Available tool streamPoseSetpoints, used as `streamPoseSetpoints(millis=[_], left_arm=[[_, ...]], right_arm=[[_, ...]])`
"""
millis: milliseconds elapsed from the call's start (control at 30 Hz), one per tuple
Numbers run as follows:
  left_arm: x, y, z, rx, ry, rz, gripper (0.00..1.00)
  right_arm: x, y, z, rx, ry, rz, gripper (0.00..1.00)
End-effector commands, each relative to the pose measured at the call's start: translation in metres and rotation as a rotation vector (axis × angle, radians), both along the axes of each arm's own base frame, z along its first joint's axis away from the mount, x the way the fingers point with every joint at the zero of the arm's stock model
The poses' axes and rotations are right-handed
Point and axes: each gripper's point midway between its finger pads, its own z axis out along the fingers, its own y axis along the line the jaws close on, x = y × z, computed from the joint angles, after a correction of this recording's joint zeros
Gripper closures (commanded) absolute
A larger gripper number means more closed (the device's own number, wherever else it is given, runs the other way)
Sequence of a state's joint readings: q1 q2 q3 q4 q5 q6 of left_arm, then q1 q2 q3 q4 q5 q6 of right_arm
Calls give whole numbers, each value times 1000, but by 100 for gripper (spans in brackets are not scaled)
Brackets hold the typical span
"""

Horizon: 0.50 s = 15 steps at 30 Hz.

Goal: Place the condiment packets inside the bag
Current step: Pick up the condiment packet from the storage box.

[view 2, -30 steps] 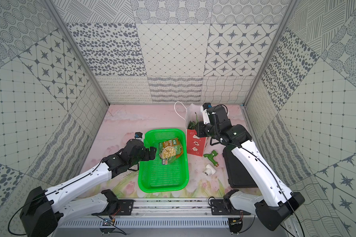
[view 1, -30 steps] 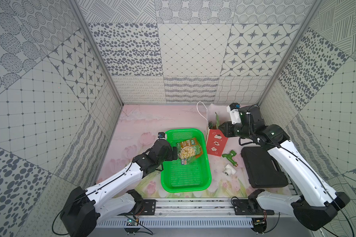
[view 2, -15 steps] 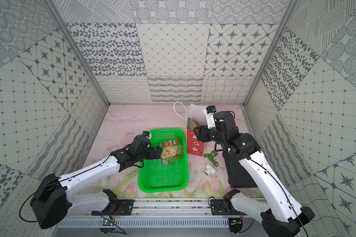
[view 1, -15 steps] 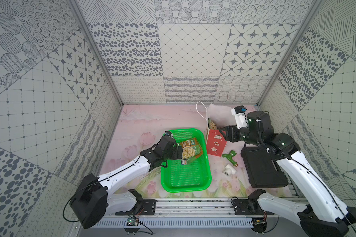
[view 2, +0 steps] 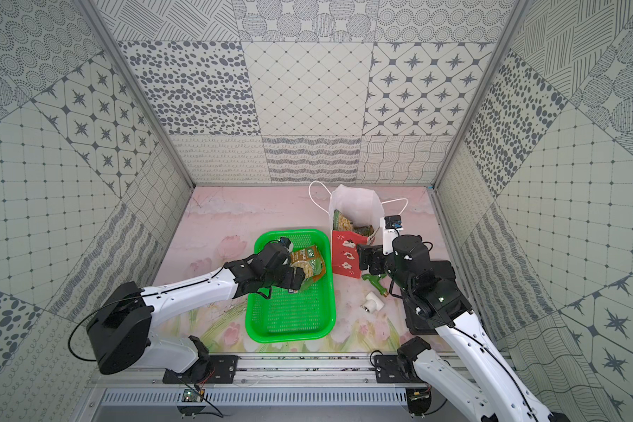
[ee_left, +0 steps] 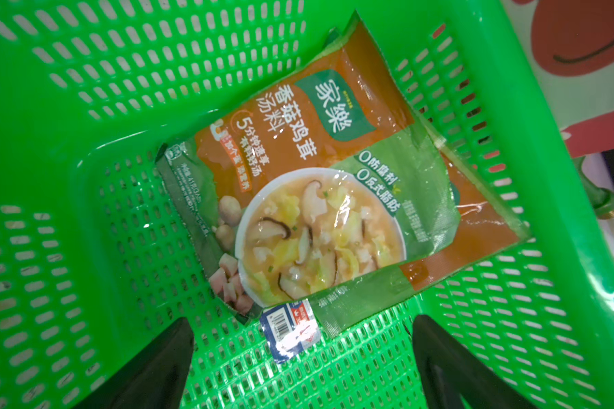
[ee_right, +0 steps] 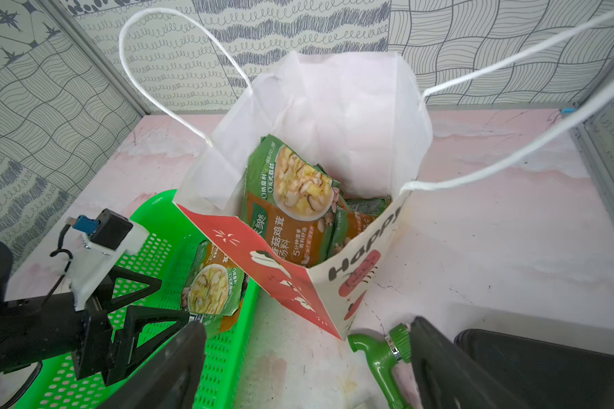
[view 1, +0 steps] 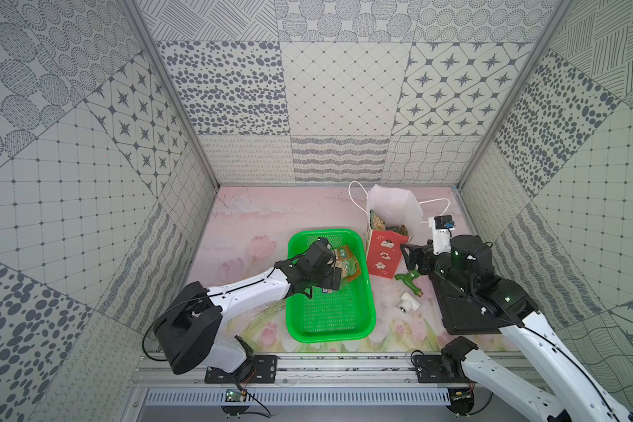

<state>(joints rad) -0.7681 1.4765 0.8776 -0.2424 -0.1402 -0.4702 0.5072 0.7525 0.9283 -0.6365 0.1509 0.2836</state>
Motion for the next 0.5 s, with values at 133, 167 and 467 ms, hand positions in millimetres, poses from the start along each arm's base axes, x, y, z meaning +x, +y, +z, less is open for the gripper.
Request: streamPoseSetpoints(millis=[133,167,467], left_arm=[[0,-21,-19,217,-67,-97,1],[0,-22,-21,236,-72,-101,0],[16,-26,-28,367,-144,-74,0]], right_arm=[[9,-3,19,83,-92,-28,6],[9,-3,19,89,-91,-24,6],[7,-4,19,110,-92,-18,6]])
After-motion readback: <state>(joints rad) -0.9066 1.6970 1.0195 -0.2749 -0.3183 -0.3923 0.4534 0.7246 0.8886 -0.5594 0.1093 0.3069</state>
